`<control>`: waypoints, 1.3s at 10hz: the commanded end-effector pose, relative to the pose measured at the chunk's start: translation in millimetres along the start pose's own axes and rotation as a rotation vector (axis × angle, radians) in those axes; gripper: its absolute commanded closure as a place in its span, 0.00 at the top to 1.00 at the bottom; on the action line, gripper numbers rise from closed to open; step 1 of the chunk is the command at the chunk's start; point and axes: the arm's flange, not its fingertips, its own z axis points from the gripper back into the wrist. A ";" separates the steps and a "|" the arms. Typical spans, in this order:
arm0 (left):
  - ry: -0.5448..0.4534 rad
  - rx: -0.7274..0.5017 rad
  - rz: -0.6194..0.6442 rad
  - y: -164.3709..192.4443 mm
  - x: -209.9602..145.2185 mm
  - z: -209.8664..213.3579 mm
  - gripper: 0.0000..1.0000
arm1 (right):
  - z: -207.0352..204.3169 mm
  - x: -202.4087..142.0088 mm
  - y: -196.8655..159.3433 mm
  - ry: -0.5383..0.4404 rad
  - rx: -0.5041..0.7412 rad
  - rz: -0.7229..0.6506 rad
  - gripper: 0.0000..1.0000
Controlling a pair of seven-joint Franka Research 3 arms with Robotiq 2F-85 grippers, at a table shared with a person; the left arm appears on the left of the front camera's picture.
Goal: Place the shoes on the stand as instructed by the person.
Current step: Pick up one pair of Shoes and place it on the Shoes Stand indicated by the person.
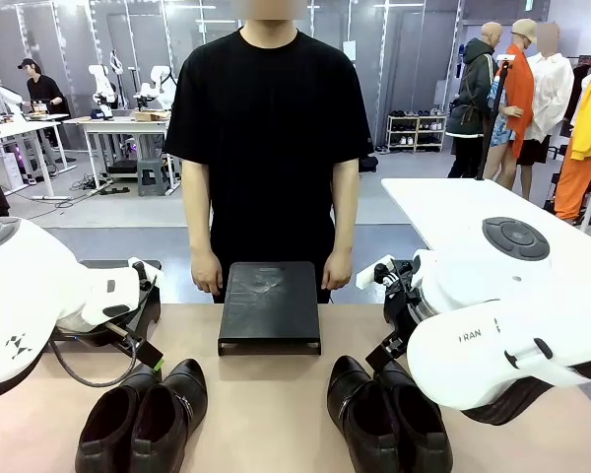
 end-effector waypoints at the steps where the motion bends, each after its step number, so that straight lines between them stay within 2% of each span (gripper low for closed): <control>1: 0.022 -0.016 0.005 3.6 7.9 18.6 1.00 | 17.8 10.3 -5.1 0.016 -0.007 -0.036 1.00; 2: 0.020 -0.038 0.023 8.8 11.4 39.5 1.00 | 31.5 12.8 -7.0 0.030 0.027 -0.081 1.00; 3: 0.038 -0.112 0.058 17.3 13.8 59.9 1.00 | 52.9 15.2 -12.4 0.028 0.080 -0.094 1.00; 5: 0.103 -0.323 0.121 36.9 11.7 107.3 1.00 | 108.4 12.3 -26.8 0.013 0.241 -0.141 1.00; 7: 0.057 -0.515 0.170 76.0 -5.3 151.8 1.00 | 161.3 -13.4 -58.3 -0.049 0.467 -0.225 1.00; 8: 0.056 -0.640 0.189 99.5 -25.9 172.4 1.00 | 183.4 -37.9 -77.6 -0.093 0.566 -0.290 1.00; 10: -0.048 -0.769 0.270 151.8 -74.8 202.2 1.00 | 213.9 -98.8 -116.8 -0.150 0.713 -0.430 1.00; 13: -0.305 -0.954 0.353 207.3 -158.7 219.7 1.00 | 229.9 -181.9 -150.6 -0.247 0.815 -0.594 1.00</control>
